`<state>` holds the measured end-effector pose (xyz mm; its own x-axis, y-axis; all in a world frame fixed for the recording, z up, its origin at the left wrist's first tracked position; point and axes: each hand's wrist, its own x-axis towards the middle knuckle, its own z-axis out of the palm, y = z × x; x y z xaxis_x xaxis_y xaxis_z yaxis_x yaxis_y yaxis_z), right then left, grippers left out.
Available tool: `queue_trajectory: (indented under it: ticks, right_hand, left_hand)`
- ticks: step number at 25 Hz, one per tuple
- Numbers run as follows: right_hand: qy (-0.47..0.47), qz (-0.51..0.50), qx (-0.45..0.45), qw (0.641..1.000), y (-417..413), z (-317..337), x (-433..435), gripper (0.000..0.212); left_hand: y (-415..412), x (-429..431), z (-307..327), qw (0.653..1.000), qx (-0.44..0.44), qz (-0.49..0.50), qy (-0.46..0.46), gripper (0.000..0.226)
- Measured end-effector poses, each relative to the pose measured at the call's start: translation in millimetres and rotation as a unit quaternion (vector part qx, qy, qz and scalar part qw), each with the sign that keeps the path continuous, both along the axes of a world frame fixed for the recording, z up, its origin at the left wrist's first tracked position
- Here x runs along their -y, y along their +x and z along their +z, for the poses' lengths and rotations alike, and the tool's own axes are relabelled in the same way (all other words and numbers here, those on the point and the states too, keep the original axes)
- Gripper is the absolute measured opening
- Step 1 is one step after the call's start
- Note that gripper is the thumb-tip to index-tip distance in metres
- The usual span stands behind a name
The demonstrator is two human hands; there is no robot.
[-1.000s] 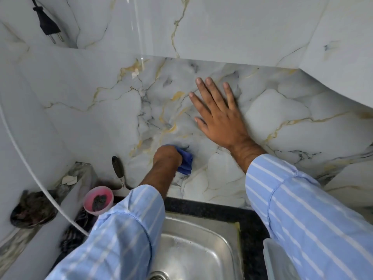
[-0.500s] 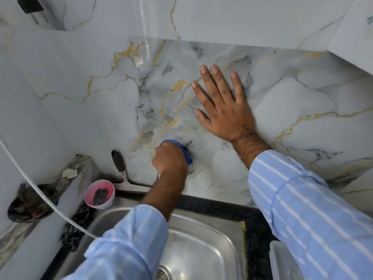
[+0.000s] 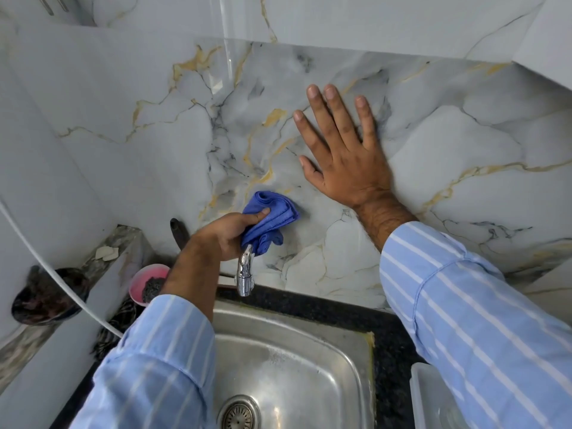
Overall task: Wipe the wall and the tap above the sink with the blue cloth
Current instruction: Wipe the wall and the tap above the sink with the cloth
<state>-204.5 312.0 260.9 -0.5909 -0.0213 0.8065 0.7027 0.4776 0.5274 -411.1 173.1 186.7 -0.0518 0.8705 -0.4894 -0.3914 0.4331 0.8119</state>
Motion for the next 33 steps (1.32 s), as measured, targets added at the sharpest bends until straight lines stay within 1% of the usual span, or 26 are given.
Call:
queue_trajectory:
  ticks: [1,3,5,6,7,8,10,13,14,16,18,19,22,25,27,28,29,30,31,33]
  right_hand:
    - [0.003,-0.003,-0.002,1.0,0,0,-1,0.067]
    - [0.0,-0.003,-0.004,1.0,-1,-1,0,0.067]
    - [0.005,-0.005,-0.004,1.0,-1,-1,-1,0.067]
    - [0.006,-0.005,-0.005,1.0,-2,-1,-1,0.067]
    - [0.005,-0.002,-0.006,1.0,-1,-2,-1,0.067]
    - [0.005,0.0,-0.006,1.0,-2,-2,-1,0.067]
    - [0.008,-0.004,-0.007,1.0,-2,-2,-3,0.068]
    - [0.005,-0.003,-0.01,1.0,-2,-3,-4,0.069]
    - [0.007,-0.002,-0.01,1.0,-3,-3,-4,0.069]
    - [0.01,-0.003,-0.007,1.0,-3,-3,-5,0.069]
    - [0.008,-0.001,-0.008,1.0,-2,-2,-4,0.068]
    - [0.008,0.001,-0.01,1.0,-2,-2,-3,0.068]
    - [0.011,0.003,-0.008,1.0,-2,-2,-4,0.068]
    - [0.016,-0.001,-0.009,1.0,-1,-2,-3,0.068]
    - [0.016,0.001,-0.007,1.0,-1,-1,-2,0.067]
    - [0.016,0.002,-0.006,1.0,-1,0,-2,0.067]
    - [0.016,0.0,-0.005,1.0,-1,0,-2,0.067]
    - [0.017,-0.001,-0.006,1.0,-1,0,-1,0.067]
    - [0.018,-0.001,-0.007,1.0,-1,0,0,0.067]
    - [0.016,0.002,-0.006,1.0,-1,0,0,0.067]
  left_hand:
    - [1,0,-1,0.999,-0.032,-0.005,-0.004,0.028]
    - [8,0,-3,0.991,-0.137,-0.009,0.001,0.029]
    - [13,1,-6,0.971,-0.237,-0.002,0.028,0.035]
    - [14,5,-8,0.96,-0.276,0.001,0.039,0.038]
    - [14,10,-11,0.954,-0.296,0.004,0.047,0.041]
    - [15,18,-13,0.953,-0.297,0.005,0.058,0.04]
    - [20,36,-15,0.955,-0.282,0.005,0.086,0.028]
    - [28,56,-25,0.945,-0.301,0.035,0.125,0.028]
    - [31,62,-32,0.934,-0.327,0.054,0.131,0.029]
    - [38,75,-45,0.9,-0.402,0.087,0.146,0.03]
    - [45,84,-58,0.871,-0.45,0.11,0.165,0.03]
    - [46,87,-63,0.862,-0.461,0.123,0.174,0.029]
    - [51,96,-78,0.848,-0.463,0.151,0.207,0.028]
    - [62,104,-94,0.832,-0.474,0.165,0.235,0.044]
    - [69,107,-98,0.827,-0.487,0.174,0.222,0.049]
    - [69,107,-98,0.814,-0.516,0.176,0.198,0.049]
    - [66,108,-98,0.794,-0.555,0.168,0.181,0.048]
    - [62,110,-95,0.778,-0.581,0.156,0.179,0.046]
    - [58,108,-88,0.78,-0.581,0.147,0.181,0.044]
    - [48,91,-65,0.824,-0.529,0.145,0.14,0.045]
